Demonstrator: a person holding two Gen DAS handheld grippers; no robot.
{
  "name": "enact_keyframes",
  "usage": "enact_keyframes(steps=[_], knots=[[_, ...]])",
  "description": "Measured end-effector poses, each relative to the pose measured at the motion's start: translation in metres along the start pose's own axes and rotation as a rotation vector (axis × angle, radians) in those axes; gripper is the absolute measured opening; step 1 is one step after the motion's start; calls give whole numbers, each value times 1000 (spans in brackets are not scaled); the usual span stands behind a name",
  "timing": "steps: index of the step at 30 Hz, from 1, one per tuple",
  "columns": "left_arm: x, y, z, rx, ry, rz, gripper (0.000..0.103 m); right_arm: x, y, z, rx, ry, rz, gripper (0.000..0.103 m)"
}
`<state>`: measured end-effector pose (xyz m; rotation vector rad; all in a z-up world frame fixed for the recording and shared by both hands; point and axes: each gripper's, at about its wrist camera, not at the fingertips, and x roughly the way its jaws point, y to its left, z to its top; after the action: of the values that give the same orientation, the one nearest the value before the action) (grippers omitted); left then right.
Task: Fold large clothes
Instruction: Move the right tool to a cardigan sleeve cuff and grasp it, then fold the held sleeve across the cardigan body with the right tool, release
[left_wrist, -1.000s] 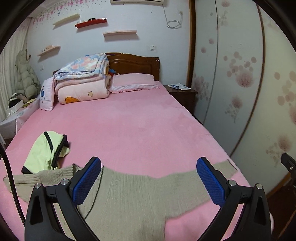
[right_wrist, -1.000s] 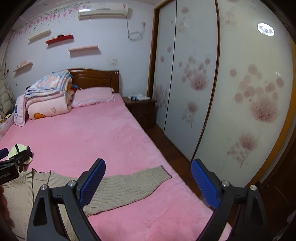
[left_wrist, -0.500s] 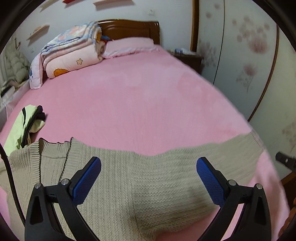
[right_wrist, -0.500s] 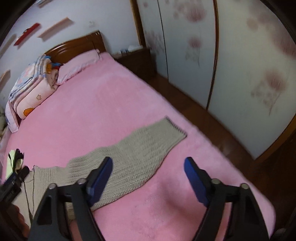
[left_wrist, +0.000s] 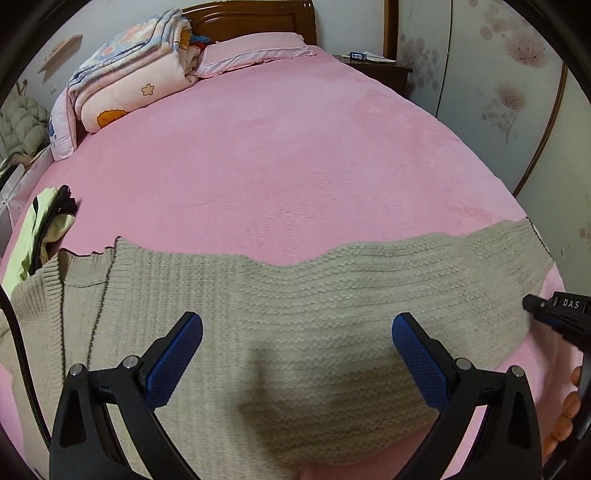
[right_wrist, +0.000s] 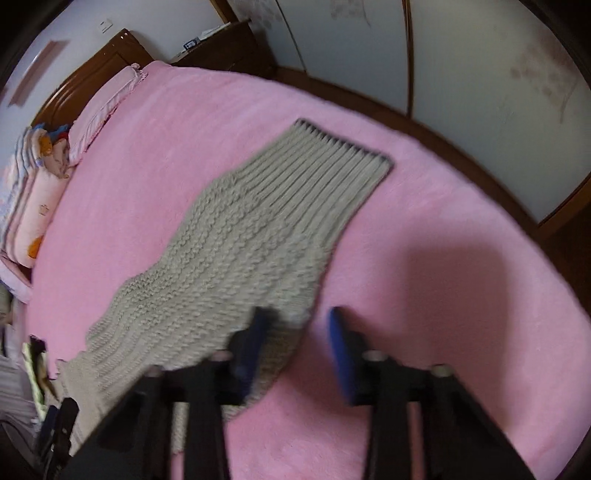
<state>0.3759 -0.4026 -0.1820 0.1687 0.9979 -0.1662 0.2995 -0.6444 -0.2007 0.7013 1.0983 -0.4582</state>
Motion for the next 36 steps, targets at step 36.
enact_keyframes(steps=[36], knots=[[-43,235,-97,-87,168,-161,102,-63,234,-271,-759,57,355,36]])
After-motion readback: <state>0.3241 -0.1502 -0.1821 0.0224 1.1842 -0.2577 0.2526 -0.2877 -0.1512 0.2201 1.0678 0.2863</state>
